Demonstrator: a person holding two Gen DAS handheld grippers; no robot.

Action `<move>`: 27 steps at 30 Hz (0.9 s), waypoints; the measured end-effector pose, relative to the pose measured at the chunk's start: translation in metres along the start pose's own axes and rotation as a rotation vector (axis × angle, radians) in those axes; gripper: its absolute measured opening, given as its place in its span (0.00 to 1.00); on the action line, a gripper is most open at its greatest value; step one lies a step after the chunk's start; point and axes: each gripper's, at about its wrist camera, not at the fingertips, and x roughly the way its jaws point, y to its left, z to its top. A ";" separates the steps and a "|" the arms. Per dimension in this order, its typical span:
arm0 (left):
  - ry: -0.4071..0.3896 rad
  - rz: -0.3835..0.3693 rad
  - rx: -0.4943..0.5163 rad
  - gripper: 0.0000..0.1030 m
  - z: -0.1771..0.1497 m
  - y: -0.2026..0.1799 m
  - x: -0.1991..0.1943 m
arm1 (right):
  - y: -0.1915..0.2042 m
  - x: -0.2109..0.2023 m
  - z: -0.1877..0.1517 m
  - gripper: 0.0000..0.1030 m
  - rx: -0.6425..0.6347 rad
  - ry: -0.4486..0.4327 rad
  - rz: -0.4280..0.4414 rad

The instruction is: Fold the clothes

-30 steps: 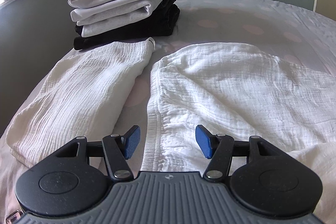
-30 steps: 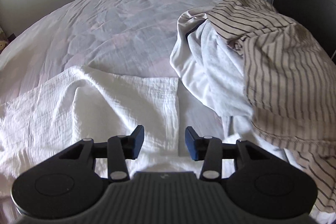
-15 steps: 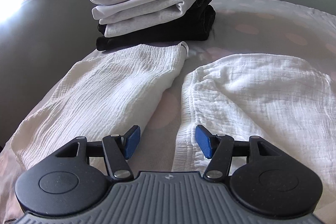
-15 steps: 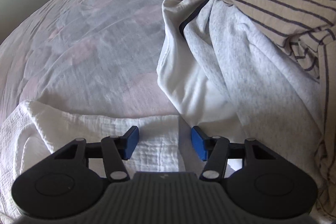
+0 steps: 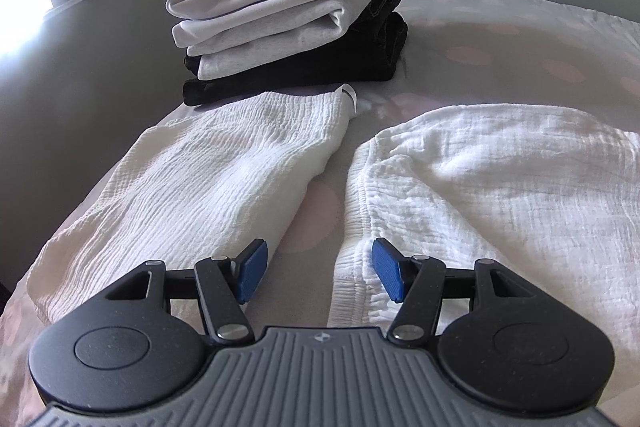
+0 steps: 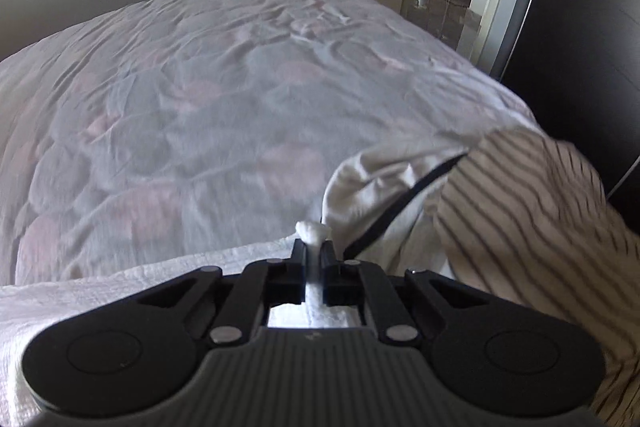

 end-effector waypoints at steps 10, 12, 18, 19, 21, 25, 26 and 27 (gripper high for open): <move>-0.002 0.000 0.054 0.67 0.001 -0.013 0.007 | 0.026 0.062 0.034 0.10 -0.104 0.035 -0.081; 0.000 -0.006 0.052 0.67 0.001 -0.013 0.009 | 0.026 0.063 0.030 0.23 -0.115 0.043 -0.083; -0.001 -0.029 -0.002 0.66 0.003 -0.005 0.005 | -0.001 0.010 0.011 0.35 -0.090 0.027 -0.040; -0.004 -0.032 -0.015 0.66 0.004 -0.003 0.003 | -0.006 0.001 0.008 0.35 -0.084 0.024 -0.031; -0.012 -0.039 -0.038 0.66 0.005 0.002 -0.001 | -0.014 -0.017 -0.010 0.35 -0.093 0.046 -0.026; -0.024 -0.052 -0.066 0.67 0.006 0.009 -0.009 | -0.032 -0.036 -0.055 0.36 -0.043 0.140 -0.026; -0.027 -0.056 -0.070 0.66 0.006 0.010 -0.011 | -0.037 -0.040 -0.066 0.36 -0.020 0.152 -0.015; -0.030 -0.059 -0.072 0.67 0.006 0.011 -0.012 | -0.040 -0.043 -0.076 0.39 0.002 0.162 -0.009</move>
